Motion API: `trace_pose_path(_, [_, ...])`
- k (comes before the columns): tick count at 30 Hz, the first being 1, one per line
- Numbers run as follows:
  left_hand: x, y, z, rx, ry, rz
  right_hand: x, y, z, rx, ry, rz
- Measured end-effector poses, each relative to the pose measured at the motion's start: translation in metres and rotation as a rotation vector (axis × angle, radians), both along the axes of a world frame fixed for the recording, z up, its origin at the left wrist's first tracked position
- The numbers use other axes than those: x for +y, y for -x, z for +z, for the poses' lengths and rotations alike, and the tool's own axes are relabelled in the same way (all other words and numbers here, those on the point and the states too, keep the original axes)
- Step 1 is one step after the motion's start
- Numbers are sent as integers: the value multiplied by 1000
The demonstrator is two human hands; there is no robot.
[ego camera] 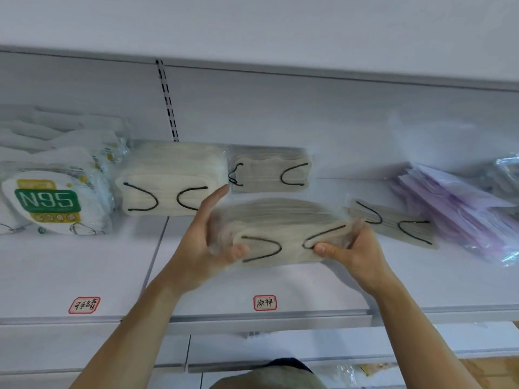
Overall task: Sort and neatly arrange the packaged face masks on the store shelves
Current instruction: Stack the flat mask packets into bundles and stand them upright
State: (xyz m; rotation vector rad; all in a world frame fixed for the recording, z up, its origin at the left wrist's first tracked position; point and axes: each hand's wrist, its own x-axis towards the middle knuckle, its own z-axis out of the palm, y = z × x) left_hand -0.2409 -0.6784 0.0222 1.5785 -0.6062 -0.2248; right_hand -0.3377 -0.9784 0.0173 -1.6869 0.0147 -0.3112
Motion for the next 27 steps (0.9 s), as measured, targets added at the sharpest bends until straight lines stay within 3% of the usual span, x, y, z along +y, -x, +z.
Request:
trace_pose_path(3, [0,-13,20,344,55,-75,-6,3,3,63,47,62])
trace_pose_path(7, [-14,-35,46,533,-341,-417,-10,-13,21,51,73,190])
trace_pose_path(9, [-26,-38,50,622,-364,-536,-12,-24,27,50,55,244])
trace_pose_path(15, [-38,-44,44,468,-320,-596,-23,-37,24,126,-192,379])
trace_pose_path(19, [-40,-40,36,559,-225,-601,-10,-36,18,65,-416,602])
trace_pose_path(22, [-43,-40,33,569,-206,-585,-16,-37,25,148,-660,654])
trace_pose_path(27, [-47,-42,39,514,-279,-554,-26,-38,12,225,-585,711])
